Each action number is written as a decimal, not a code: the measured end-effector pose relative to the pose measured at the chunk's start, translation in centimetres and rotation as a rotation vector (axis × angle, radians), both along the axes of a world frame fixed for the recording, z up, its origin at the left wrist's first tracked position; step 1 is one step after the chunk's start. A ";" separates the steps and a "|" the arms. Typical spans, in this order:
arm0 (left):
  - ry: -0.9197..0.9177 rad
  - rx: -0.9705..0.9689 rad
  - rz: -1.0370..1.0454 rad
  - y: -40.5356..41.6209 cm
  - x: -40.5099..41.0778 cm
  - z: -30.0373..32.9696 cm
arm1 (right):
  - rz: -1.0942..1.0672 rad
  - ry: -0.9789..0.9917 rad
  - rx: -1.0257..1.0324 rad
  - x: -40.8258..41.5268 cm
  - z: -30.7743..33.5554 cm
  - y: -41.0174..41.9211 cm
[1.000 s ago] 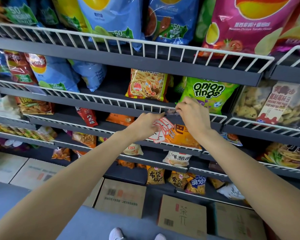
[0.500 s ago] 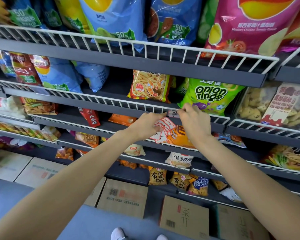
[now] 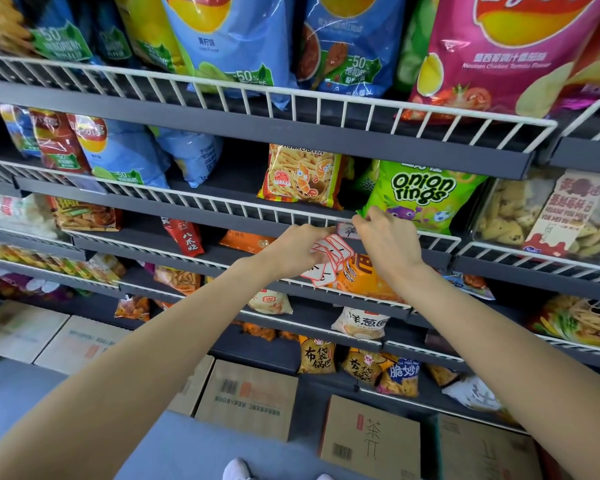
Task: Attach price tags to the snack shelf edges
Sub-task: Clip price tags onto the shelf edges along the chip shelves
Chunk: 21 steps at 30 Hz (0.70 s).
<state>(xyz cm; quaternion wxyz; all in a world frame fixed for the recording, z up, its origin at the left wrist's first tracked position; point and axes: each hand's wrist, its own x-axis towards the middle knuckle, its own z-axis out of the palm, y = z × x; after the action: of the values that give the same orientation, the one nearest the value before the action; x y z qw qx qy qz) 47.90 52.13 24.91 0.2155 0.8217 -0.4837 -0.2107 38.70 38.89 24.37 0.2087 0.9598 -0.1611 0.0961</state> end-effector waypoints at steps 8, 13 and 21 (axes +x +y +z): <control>0.022 -0.006 0.017 -0.2 0.4 -0.2 | 0.035 -0.150 0.042 -0.2 -1.1 -0.4; 0.067 -0.034 0.039 -0.2 0.5 -0.3 | -0.083 -0.178 0.286 -0.3 -1.8 -0.8; 0.091 -0.050 0.057 -0.5 0.8 -0.2 | -0.257 -0.627 1.398 -0.1 -1.2 -1.1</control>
<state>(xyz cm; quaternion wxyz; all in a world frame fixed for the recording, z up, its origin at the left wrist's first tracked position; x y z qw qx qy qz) 48.73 51.63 24.67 0.2637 0.8190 -0.4550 -0.2294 38.61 37.80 23.15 -0.4911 0.7703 -0.3459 0.2141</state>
